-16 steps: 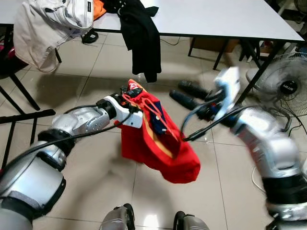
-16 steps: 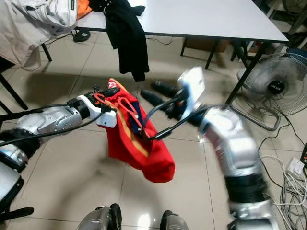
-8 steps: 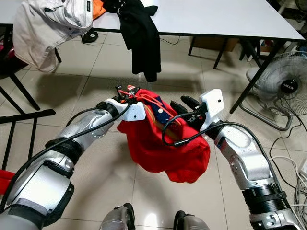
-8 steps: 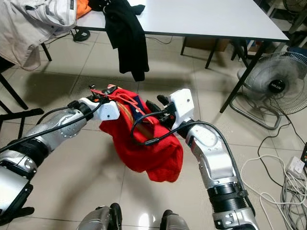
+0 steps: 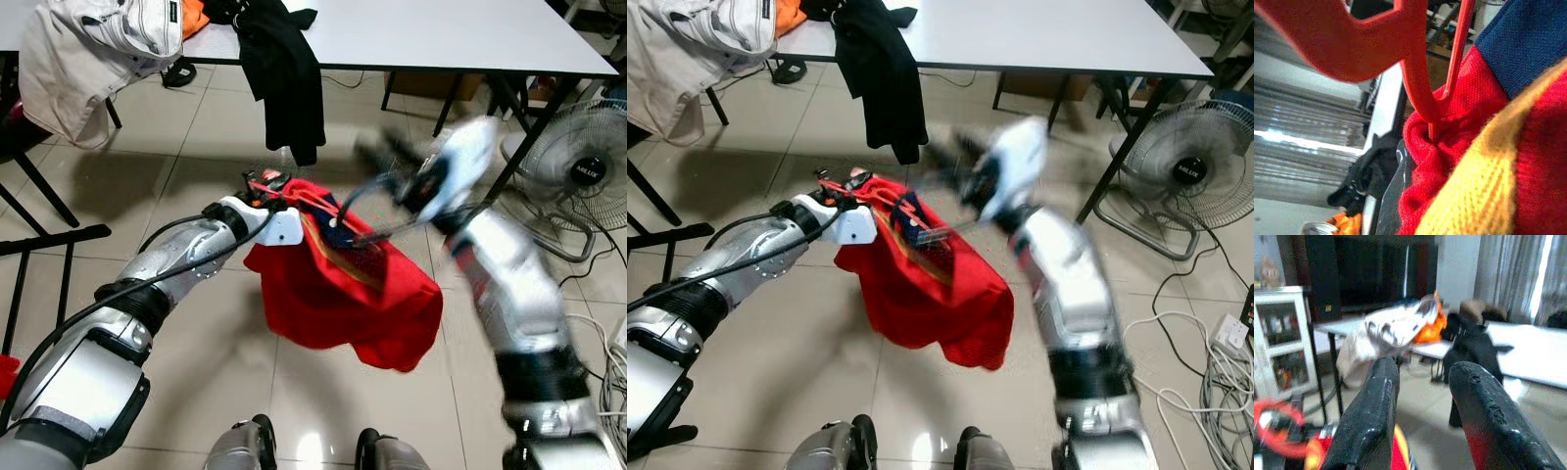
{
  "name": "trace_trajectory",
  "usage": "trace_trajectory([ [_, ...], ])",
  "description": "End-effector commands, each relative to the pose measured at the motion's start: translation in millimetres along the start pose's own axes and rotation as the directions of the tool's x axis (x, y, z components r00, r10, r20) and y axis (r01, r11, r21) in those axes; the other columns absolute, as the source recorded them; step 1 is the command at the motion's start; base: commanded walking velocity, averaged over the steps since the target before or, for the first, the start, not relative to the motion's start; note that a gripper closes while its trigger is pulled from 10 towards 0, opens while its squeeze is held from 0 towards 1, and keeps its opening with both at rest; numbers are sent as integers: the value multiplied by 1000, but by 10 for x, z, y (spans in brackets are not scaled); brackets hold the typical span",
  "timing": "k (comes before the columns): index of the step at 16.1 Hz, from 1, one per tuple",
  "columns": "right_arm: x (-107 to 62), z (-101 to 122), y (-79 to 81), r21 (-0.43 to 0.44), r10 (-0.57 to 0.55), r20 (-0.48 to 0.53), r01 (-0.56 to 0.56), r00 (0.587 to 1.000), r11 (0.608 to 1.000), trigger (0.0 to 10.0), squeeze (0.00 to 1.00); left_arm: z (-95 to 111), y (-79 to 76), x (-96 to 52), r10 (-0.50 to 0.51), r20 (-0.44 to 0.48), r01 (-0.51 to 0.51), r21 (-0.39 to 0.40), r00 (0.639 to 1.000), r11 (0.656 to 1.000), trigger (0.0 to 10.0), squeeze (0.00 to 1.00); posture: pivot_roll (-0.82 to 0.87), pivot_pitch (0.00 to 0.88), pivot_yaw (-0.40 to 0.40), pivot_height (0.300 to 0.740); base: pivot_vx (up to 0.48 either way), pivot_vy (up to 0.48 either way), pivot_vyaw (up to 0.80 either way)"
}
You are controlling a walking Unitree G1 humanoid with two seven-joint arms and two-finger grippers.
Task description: Hang hanger
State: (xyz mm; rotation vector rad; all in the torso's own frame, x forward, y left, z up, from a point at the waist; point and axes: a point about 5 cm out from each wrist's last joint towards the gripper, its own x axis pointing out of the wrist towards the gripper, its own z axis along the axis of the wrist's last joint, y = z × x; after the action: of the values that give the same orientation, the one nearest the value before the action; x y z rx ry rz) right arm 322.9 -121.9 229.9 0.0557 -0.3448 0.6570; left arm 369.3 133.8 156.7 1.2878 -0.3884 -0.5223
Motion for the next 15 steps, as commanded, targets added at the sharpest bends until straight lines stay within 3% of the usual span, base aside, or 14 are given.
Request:
trace_trajectory([
  [1,-47,8,-68,9,-20,3,20,1000,1000,10000,0,54,63,16,45,33,-46,18,998,999,10000,0,-116,130,5,740,0,0,0],
  [3,-28,105,-142,49,-48,38,46,998,998,10000,0,60,43,7,42,32,-42,16,999,999,10000,0,-111,125,5,740,0,0,0],
  [5,8,195,-6,87,6,59,-12,998,996,10000,0,-19,2,-17,31,-38,-32,-13,999,999,10000,0,-113,122,3,740,0,0,0],
  [8,-31,-3,68,63,15,5,-15,1000,998,10000,0,-139,-76,-39,-18,-151,13,-35,988,999,10000,0,-114,117,3,740,0,0,0],
  [11,-42,-42,105,79,10,-7,-9,1000,997,10000,0,-220,-144,-79,-71,-214,65,-39,974,997,10000,0,-113,116,4,740,0,0,0],
  [15,-81,-184,119,113,-8,-36,12,999,994,10000,0,-357,-275,-151,-179,-328,132,-162,928,978,10000,0,-114,113,4,740,0,0,0],
])
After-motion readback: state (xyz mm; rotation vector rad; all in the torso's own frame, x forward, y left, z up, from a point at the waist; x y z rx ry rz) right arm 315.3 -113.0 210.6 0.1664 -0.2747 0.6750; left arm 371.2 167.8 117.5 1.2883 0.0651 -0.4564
